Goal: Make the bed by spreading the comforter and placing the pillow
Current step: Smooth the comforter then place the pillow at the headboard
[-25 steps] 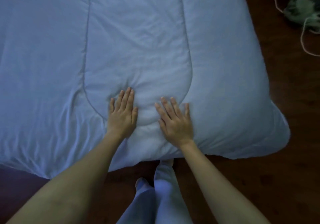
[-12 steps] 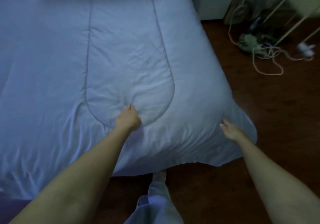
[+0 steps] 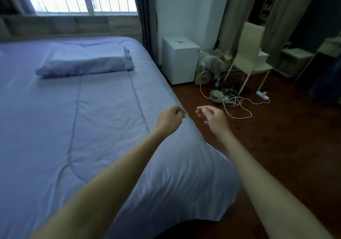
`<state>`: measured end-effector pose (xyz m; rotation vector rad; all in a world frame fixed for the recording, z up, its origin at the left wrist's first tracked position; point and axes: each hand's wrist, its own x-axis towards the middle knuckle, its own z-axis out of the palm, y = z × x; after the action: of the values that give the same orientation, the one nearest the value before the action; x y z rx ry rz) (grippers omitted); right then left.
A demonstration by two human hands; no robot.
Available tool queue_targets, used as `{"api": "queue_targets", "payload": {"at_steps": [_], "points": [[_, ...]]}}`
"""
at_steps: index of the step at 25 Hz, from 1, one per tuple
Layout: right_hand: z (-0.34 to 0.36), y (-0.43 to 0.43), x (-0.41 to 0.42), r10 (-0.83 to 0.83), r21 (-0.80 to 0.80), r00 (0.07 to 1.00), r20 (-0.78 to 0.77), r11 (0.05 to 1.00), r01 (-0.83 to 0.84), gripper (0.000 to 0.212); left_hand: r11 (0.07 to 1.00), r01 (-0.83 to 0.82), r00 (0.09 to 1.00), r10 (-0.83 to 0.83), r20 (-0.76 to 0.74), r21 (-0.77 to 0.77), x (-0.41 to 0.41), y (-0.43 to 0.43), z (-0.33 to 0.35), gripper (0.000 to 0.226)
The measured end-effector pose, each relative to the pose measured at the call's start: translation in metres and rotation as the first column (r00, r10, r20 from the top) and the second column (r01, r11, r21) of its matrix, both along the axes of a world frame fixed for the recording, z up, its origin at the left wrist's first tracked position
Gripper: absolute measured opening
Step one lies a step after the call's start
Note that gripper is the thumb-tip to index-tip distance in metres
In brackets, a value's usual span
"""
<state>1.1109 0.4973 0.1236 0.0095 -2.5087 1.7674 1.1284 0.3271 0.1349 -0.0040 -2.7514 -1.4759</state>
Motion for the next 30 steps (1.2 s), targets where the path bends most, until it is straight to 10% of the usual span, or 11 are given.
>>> {"api": "queue_targets", "payload": {"at_steps": [14, 30], "points": [[0.098, 0.248, -0.078, 0.269, 0.028, 0.951, -0.153, 0.963, -0.268, 0.023, 0.934, 0.046, 0.970, 0.043, -0.240, 0.354, -0.076, 0.245, 0.080, 0.029], [0.121, 0.263, -0.394, 0.499, 0.044, 0.846, -0.186, 0.865, -0.500, 0.024, 0.771, -0.290, 0.858, 0.471, -0.202, 0.568, -0.314, 0.268, 0.098, 0.026]]}}
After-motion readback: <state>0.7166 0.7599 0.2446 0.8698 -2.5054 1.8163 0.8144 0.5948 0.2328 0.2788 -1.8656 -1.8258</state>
